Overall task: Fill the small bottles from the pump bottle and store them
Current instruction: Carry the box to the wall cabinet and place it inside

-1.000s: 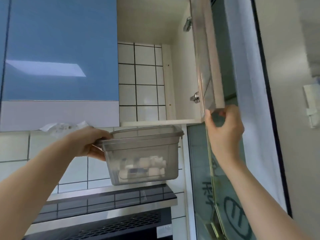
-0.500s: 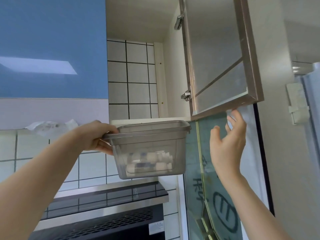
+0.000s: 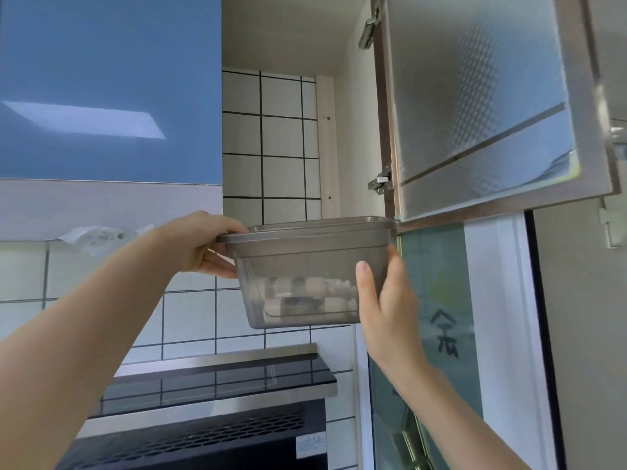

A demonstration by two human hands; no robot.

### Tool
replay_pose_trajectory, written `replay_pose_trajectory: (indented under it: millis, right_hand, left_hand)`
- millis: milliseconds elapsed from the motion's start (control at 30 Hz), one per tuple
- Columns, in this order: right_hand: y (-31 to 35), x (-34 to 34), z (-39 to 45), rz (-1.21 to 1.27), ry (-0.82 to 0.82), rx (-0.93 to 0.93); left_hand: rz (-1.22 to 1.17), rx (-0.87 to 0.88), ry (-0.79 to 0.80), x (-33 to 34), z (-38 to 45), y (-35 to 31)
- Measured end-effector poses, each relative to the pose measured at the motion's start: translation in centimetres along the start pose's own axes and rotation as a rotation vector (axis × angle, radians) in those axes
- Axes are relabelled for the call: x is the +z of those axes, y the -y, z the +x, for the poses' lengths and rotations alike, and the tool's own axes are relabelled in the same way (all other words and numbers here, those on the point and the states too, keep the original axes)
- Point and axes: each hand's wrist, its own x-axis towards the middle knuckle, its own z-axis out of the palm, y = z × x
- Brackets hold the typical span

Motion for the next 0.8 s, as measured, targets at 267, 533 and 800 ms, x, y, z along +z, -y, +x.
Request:
replay_pose_trajectory:
  millis: [267, 533, 800]
  right_hand:
    - [0.1, 1.4, 5.5, 0.088, -0.138, -0.061]
    - [0.3, 4.4, 13.2, 0.002, -0.196, -0.068]
    - [-2.0, 7.5, 21.3, 0.222, -0.019, 0.177]
  left_hand:
    - [-0.348, 0.208, -0.045, 0.5, 1.1, -0.7]
    - [-0.253, 0.573, -0.113, 3.8, 5.8, -1.2]
    - [-0.108, 0.630, -0.287, 3.2, 14.3, -4.0]
